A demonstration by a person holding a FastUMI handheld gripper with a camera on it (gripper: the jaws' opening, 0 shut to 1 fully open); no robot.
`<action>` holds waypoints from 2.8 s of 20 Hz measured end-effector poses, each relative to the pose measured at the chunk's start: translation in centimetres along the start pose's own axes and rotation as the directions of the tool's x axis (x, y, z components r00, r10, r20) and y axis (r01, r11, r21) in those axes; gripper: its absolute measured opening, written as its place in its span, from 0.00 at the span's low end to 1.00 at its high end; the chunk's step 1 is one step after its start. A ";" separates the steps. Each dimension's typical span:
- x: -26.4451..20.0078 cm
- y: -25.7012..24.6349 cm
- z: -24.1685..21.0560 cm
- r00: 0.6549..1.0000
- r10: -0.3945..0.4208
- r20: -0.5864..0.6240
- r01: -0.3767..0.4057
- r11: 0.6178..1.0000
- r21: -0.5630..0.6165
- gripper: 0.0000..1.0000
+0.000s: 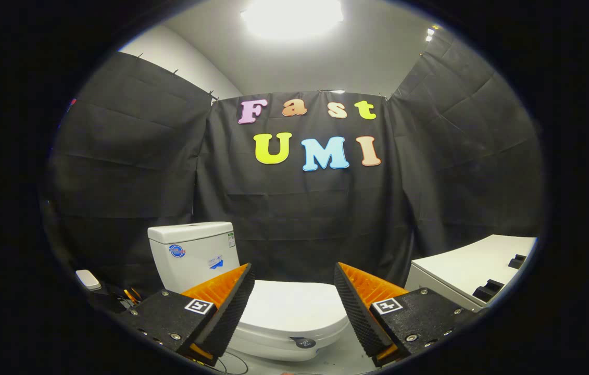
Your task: Open the toilet lid.
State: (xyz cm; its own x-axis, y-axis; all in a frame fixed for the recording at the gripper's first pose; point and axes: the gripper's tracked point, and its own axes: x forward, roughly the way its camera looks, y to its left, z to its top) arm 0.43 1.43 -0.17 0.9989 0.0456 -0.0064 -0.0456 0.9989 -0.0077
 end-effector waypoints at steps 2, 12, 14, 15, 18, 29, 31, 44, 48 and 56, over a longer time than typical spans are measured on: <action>0.0 -0.2 -0.1 1.000 -0.011 0.000 0.011 1.000 0.002 0.95; 0.7 -0.2 -2.6 0.999 -0.022 0.049 0.008 0.962 0.273 0.94; 0.7 -0.6 -3.1 0.997 -0.046 0.060 0.023 0.942 0.336 0.94; 0.6 -1.1 -3.4 0.996 -0.062 0.060 0.037 0.935 0.352 0.93; 0.6 -2.5 -4.9 0.992 -0.114 0.055 0.083 0.913 0.399 0.93; 1.8 -4.0 -14.3 0.978 -0.179 -0.105 0.204 0.726 0.657 0.93; 1.7 -4.3 -15.9 0.973 -0.187 -0.138 0.230 0.690 0.686 0.93; 4.1 -2.9 -26.7 0.936 -0.127 -0.327 0.348 0.446 0.824 0.93; 5.1 -2.4 -28.9 0.930 -0.100 -0.355 0.364 0.405 0.839 0.93; 6.9 -2.3 -31.6 0.923 -0.097 -0.373 0.382 0.345 0.857 0.85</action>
State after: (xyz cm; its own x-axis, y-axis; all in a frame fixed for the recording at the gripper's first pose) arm 7.26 -0.75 -31.84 0.9242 -0.0575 -0.3777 0.3712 0.3687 0.8522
